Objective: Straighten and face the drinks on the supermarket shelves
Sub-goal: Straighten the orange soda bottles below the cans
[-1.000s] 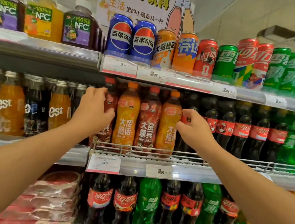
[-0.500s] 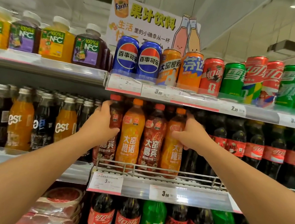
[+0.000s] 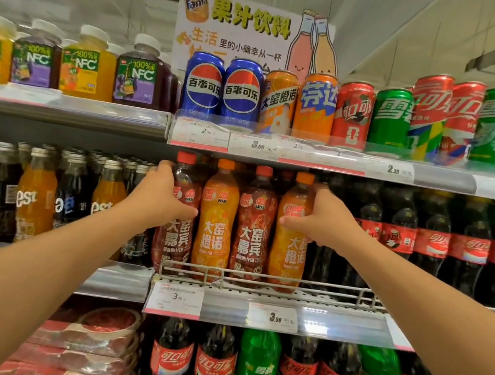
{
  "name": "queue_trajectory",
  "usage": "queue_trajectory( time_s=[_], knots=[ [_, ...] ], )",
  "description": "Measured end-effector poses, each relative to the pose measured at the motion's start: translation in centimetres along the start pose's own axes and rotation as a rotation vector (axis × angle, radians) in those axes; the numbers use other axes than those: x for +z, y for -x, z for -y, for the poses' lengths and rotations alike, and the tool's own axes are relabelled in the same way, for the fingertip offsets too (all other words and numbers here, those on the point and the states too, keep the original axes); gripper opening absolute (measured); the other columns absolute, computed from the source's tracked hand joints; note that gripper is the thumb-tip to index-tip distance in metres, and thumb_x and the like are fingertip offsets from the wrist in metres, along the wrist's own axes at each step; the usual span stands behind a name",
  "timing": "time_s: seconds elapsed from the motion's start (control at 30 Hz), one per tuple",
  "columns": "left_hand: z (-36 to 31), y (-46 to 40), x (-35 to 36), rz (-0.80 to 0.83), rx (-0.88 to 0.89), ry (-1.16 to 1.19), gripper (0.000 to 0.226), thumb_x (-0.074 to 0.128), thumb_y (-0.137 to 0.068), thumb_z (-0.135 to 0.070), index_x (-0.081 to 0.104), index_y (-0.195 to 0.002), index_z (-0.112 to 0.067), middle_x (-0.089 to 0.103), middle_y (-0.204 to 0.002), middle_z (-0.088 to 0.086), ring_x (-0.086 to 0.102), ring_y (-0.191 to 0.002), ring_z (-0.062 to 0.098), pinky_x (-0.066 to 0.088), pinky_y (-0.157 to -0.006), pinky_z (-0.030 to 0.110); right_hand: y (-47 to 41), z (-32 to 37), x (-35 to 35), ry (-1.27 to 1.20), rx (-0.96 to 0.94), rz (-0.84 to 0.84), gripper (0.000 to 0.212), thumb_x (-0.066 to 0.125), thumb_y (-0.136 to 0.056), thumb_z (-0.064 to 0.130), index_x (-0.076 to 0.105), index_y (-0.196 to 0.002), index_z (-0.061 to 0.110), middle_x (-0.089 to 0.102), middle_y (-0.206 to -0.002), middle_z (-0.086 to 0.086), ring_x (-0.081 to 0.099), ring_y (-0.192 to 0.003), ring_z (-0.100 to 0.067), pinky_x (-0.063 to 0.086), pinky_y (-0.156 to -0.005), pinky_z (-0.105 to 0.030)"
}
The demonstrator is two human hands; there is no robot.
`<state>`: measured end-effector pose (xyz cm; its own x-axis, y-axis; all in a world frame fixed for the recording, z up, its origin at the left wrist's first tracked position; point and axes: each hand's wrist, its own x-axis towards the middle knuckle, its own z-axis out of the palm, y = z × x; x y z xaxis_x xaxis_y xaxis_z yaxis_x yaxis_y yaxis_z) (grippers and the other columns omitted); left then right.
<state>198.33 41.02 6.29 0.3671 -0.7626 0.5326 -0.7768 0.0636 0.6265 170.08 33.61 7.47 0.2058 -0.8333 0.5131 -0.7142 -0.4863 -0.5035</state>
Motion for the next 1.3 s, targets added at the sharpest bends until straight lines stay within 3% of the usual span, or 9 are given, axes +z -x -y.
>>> queue_trajectory(
  time_s=[0.07,0.17,0.43,0.6,0.73,0.9,1.1,1.2,1.3],
  knots=[
    [0.1,0.2,0.1,0.001,0.01,0.04,0.087,0.087,-0.067,-0.031,0.032,-0.133,-0.02,0.051,-0.111,-0.003,0.054,-0.096,0.018,0.049,-0.073,0.034,0.2,-0.1,-0.1,-0.017,0.01,0.029,0.081,0.084,-0.066,0.051,0.034,-0.124,0.021,0.062,-0.094,0.002,0.069,-0.065,-0.016,0.052,-0.044,-0.025],
    [0.3,0.7,0.1,-0.046,0.04,0.055,0.084,0.086,-0.068,-0.032,0.032,-0.131,-0.021,0.05,-0.104,-0.007,0.053,-0.09,0.015,0.047,-0.067,0.031,0.8,-0.4,0.2,-0.085,-0.023,0.033,0.09,0.085,-0.064,0.049,0.025,-0.129,0.03,0.06,-0.098,0.005,0.068,-0.07,-0.015,0.056,-0.048,-0.027],
    [-0.1,3.9,-0.4,-0.213,0.158,0.106,0.082,0.087,-0.066,-0.031,0.036,-0.13,-0.028,0.052,-0.11,-0.011,0.053,-0.1,0.013,0.048,-0.082,0.035,3.5,-2.1,0.2,-0.192,-0.17,-0.09,0.085,0.082,-0.07,0.047,0.028,-0.135,0.036,0.061,-0.105,0.01,0.066,-0.082,-0.014,0.061,-0.066,-0.041],
    [-1.9,5.7,-3.3,-0.257,0.178,0.184,0.083,0.087,-0.065,-0.031,0.038,-0.132,-0.032,0.055,-0.116,-0.01,0.055,-0.106,0.014,0.048,-0.087,0.036,4.9,-1.5,-1.2,-0.189,-0.351,-0.187,0.083,0.081,-0.069,0.049,0.032,-0.136,0.039,0.06,-0.108,0.014,0.062,-0.09,-0.01,0.055,-0.073,-0.031],
    [-2.4,8.1,-4.8,-0.286,0.147,0.118,0.085,0.086,-0.064,-0.037,0.038,-0.133,-0.034,0.055,-0.113,-0.011,0.056,-0.099,0.01,0.043,-0.072,0.021,5.7,-0.2,-2.9,-0.25,-0.459,-0.243,0.079,0.081,-0.067,0.052,0.037,-0.131,0.042,0.057,-0.098,0.021,0.059,-0.084,-0.004,0.042,-0.065,-0.014],
    [-1.6,11.6,-5.6,-0.29,0.103,0.083,0.087,0.087,-0.062,-0.039,0.04,-0.135,-0.031,0.059,-0.114,-0.008,0.059,-0.097,0.007,0.049,-0.078,0.029,7.0,0.9,-2.5,-0.405,-0.478,-0.119,0.081,0.08,-0.063,0.057,0.039,-0.131,0.041,0.057,-0.095,0.026,0.058,-0.084,0.006,0.045,-0.066,-0.017],
    [0.3,13.6,-6.6,-0.295,0.097,0.039,0.071,0.088,-0.06,-0.04,0.045,-0.118,-0.041,0.06,-0.097,-0.022,0.062,-0.081,-0.005,0.047,-0.068,0.02,8.9,1.3,0.3,-0.435,-0.458,-0.017,0.077,0.081,-0.059,0.058,0.038,-0.122,0.052,0.062,-0.088,0.027,0.061,-0.076,0.011,0.047,-0.058,-0.013],
    [2.3,13.3,-7.6,-0.277,0.094,0.045,0.08,0.087,-0.059,-0.043,0.046,-0.127,-0.034,0.061,-0.102,-0.017,0.062,-0.087,0.002,0.051,-0.071,0.026,9.0,2.0,1.4,-0.418,-0.423,-0.01,0.08,0.082,-0.057,0.058,0.04,-0.125,0.049,0.063,-0.089,0.025,0.062,-0.075,0.011,0.055,-0.059,-0.021],
    [4.7,12.6,-8.6,-0.256,0.116,0.06,0.083,0.087,-0.059,-0.044,0.045,-0.13,-0.031,0.061,-0.101,-0.019,0.062,-0.085,0.002,0.048,-0.064,0.018,9.0,3.7,2.5,-0.37,-0.405,-0.041,0.081,0.082,-0.058,0.058,0.042,-0.127,0.045,0.061,-0.091,0.027,0.061,-0.075,0.01,0.051,-0.059,-0.017]
  ],
)
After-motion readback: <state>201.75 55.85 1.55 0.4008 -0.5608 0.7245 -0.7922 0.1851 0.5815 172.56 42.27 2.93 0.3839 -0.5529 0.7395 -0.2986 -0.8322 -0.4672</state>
